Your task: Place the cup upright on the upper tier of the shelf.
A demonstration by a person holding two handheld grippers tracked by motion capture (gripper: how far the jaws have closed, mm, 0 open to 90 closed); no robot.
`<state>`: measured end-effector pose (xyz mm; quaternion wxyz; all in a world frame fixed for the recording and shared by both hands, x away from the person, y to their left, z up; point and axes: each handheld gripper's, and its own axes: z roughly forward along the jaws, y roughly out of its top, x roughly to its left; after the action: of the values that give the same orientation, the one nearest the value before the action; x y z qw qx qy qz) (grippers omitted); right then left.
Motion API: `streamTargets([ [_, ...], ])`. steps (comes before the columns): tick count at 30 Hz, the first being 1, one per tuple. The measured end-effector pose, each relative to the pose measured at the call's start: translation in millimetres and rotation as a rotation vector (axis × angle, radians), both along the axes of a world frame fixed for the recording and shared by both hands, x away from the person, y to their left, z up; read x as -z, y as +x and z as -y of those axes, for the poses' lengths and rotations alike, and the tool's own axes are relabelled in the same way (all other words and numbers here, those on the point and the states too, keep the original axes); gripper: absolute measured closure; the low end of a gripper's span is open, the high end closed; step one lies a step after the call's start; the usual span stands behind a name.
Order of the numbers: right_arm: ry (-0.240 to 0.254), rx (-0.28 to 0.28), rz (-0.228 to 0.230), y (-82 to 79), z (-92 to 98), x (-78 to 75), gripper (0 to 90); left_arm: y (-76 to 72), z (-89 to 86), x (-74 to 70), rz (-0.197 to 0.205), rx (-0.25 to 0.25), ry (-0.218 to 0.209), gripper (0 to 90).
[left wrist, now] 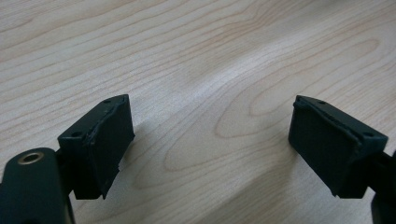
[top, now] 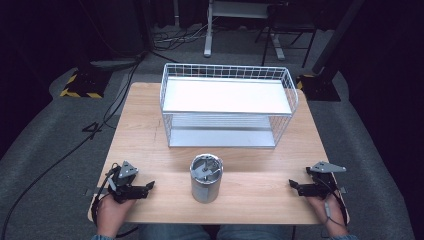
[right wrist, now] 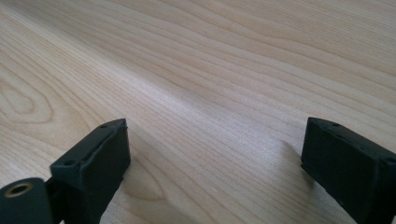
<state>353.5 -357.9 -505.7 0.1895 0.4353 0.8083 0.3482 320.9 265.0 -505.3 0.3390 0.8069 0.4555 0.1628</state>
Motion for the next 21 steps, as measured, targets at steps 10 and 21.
streamTargets([
  [10,0.005,0.008,0.003,-0.3,0.5,-0.2,10.8,0.6,4.6,1.1,-0.011,0.009,0.038,3.9],
  [21,0.006,0.003,0.007,-0.7,0.5,-0.3,12.3,0.7,4.8,1.3,-0.014,0.010,0.039,2.9],
])
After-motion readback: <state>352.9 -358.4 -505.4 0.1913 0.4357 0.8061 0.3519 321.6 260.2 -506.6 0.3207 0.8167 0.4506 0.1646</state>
